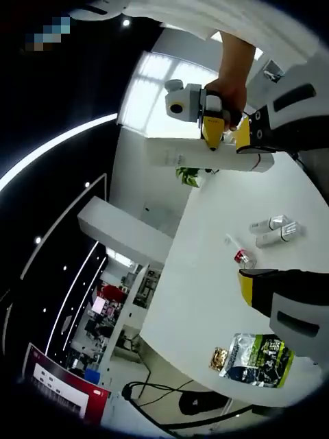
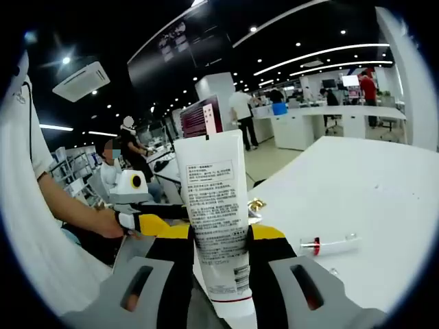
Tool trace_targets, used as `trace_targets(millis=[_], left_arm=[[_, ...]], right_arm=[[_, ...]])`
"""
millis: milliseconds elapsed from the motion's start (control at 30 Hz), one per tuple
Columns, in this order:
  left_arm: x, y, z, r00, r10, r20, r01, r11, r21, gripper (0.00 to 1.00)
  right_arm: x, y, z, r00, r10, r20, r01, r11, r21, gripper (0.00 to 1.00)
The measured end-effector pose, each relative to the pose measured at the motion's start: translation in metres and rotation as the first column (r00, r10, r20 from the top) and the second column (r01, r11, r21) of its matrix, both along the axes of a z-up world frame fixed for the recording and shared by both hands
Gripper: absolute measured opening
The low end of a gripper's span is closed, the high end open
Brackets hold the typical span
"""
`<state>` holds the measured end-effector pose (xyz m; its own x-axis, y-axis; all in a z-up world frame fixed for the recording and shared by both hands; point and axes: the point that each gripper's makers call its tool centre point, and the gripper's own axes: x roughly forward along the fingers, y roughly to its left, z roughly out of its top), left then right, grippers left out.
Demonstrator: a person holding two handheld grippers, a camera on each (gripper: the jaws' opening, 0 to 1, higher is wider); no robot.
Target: Arrange the skincare products in the storage area until every visible bottle or jar stands upright without overlapping.
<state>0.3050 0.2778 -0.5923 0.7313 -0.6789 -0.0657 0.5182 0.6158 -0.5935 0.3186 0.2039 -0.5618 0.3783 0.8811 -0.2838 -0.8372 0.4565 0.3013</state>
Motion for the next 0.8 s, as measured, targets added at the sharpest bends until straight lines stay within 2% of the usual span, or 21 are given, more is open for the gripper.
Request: trace_targets(millis=[67, 267, 367, 467, 500, 633, 800], left_arm=[[-0.001, -0.003, 0.005, 1.000, -0.004, 0.008, 0.004, 1.000, -0.019, 0.74], [0.000, -0.007, 0.025, 1.000, -0.014, 0.014, 0.016, 0.991, -0.135, 0.74], [0.000, -0.009, 0.037, 0.999, -0.050, 0.023, 0.053, 0.980, -0.193, 0.74], [-0.005, -0.015, 0.046, 0.994, -0.106, 0.042, 0.112, 0.973, -0.202, 0.74], [-0.008, -0.020, 0.051, 0.988, -0.143, 0.048, 0.151, 0.964, -0.221, 0.74], [-0.011, -0.029, 0.062, 0.974, -0.218, 0.063, 0.227, 0.938, -0.264, 0.74], [-0.022, -0.043, 0.072, 0.944, -0.311, 0.113, 0.329, 0.912, -0.243, 0.70]], right_arm=[[-0.003, 0.002, 0.001, 1.000, 0.003, -0.005, -0.003, 1.000, 0.007, 0.27], [-0.014, 0.016, 0.002, 0.999, 0.036, -0.016, -0.036, 0.999, 0.017, 0.27], [-0.018, 0.021, 0.002, 0.998, 0.049, -0.029, -0.048, 0.998, 0.027, 0.27], [-0.025, 0.026, 0.003, 0.996, 0.073, -0.055, -0.071, 0.996, 0.048, 0.28], [-0.028, 0.029, 0.003, 0.995, 0.086, -0.060, -0.082, 0.995, 0.054, 0.28], [-0.038, 0.037, 0.006, 0.987, 0.138, -0.087, -0.131, 0.987, 0.090, 0.28], [-0.051, 0.047, 0.013, 0.969, 0.214, -0.126, -0.195, 0.969, 0.154, 0.28]])
